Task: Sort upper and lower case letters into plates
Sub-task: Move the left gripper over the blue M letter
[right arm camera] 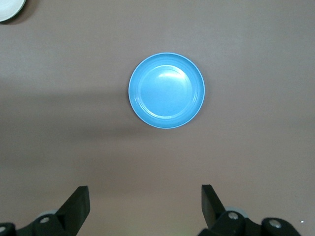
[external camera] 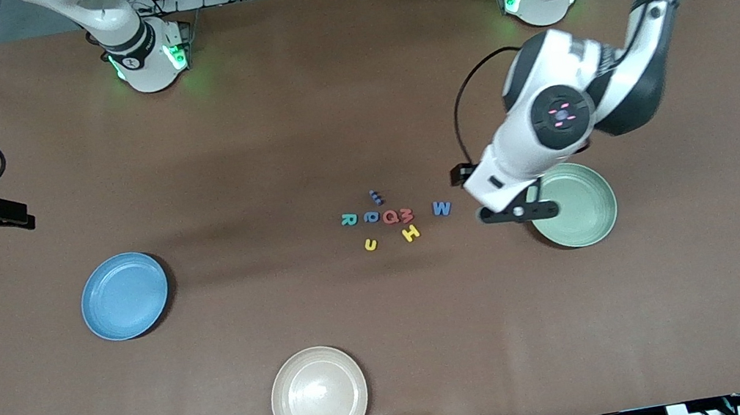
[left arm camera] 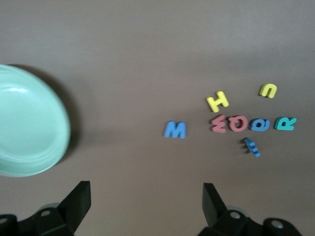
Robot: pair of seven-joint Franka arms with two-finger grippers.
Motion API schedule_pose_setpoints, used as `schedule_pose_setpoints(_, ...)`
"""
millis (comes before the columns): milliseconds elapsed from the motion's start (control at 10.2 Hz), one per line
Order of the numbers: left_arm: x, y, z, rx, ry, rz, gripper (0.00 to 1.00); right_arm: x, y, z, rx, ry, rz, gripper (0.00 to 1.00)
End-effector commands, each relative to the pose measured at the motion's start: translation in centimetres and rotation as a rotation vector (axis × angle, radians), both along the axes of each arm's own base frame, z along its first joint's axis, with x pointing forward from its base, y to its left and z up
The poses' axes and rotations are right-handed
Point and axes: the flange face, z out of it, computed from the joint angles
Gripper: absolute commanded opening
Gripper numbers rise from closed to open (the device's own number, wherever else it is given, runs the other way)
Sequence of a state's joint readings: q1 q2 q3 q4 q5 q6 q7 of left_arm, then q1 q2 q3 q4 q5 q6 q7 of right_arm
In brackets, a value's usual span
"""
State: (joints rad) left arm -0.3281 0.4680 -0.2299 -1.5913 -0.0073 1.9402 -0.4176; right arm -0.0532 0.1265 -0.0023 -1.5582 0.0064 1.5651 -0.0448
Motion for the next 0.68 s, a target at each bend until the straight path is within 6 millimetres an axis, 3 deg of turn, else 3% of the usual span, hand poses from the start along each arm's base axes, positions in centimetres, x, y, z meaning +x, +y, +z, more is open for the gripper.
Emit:
schedule_pose_setpoints(0,-2.3,-1.8,-6.2,-0.011,-0.078,-0.122,1.0,0.4,0.4,-0.8,0.018,0.01,0.013,1.0)
schedule_pose_setpoints(195,-3.4,-1.8,-10.4,-0.023,-0.11,-0.287,1.0,0.9,0.5,-2.0,0.019,0.026,0.016,1.0)
schedule_pose_setpoints(391,-5.7,-4.4,-12.5,-0.005,-0.092,-0.382,1.0,1.5,1.4,-3.2,0.02,0.039,0.03,1.0)
schedule_pose_setpoints(586,-6.0,-5.2,-13.8,-0.023,-0.107,-0.371,1.0,2.2,2.3,-4.1,0.019,0.028,0.044,1.0)
